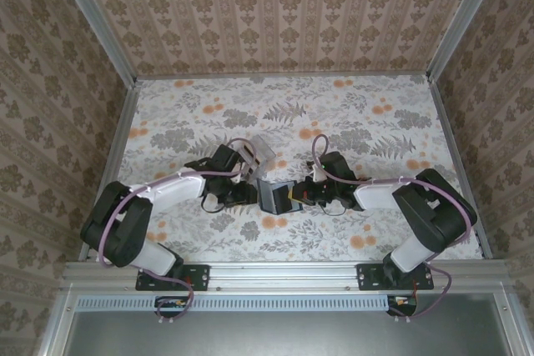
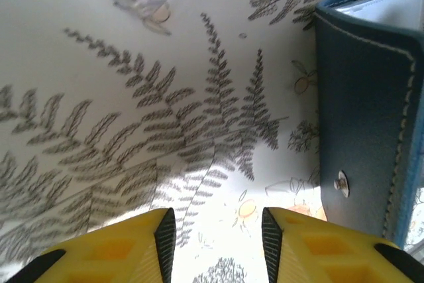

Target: Put the credit cards into the card holder

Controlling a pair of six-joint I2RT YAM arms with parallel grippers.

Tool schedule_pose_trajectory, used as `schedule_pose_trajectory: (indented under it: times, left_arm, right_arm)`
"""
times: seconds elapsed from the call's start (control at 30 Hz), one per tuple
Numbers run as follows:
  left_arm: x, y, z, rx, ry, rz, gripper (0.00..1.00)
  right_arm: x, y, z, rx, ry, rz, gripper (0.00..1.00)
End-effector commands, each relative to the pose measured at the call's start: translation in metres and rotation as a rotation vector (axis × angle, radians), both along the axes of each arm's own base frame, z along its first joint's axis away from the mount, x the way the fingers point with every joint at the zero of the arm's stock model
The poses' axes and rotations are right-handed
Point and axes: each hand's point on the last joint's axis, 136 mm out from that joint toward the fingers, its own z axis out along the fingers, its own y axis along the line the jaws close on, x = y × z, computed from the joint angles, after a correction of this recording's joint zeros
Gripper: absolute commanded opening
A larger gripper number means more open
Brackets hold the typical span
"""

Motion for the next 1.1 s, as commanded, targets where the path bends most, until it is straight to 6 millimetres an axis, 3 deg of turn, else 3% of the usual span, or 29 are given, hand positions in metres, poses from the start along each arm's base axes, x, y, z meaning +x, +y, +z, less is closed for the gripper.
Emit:
schedule_pose_trajectory:
  times: [0.0, 0.23, 0.37, 0.5, 0.57, 0.63, 0.7, 1.07]
  left_arm:
    - [0.003, 0.008, 0.023, 0.002, 0.01, 0.048, 0.44]
    - [0.008, 0.002, 0.047, -0.094, -0.011, 0.105, 0.46]
    - [0.009, -0.023, 0.054, -0.158, -0.033, 0.038, 0.49]
    - [0.009, -0.032, 0.036, -0.086, -0.016, 0.0, 0.49]
    - [0.009, -0.029, 0.025, -0.058, 0.005, 0.013, 0.38]
    - [0.009, -0.022, 0.018, -0.011, -0.002, 0.012, 0.21]
    - [0.009, -0.013, 0.014, 0.039, -0.017, 0.009, 0.15]
    - [0.008, -0.01, -0.009, 0.055, -0.018, -0.033, 0.11]
  right_arm:
    - [0.001, 0.006, 0.009, 0.056, -0.019, 0.027, 0.0]
    - [0.003, 0.006, 0.013, 0.066, -0.033, 0.052, 0.0]
    - [0.002, 0.009, 0.013, 0.078, -0.033, 0.073, 0.0]
    - [0.003, 0.012, 0.013, 0.077, -0.038, 0.097, 0.0]
    - [0.005, 0.012, 0.014, 0.082, -0.039, 0.095, 0.0]
    - [0.005, 0.012, 0.013, 0.077, -0.04, 0.092, 0.0]
    - [0.004, 0.012, 0.014, 0.08, -0.039, 0.101, 0.0]
    - [0.003, 0.016, 0.016, 0.095, -0.059, 0.135, 0.0]
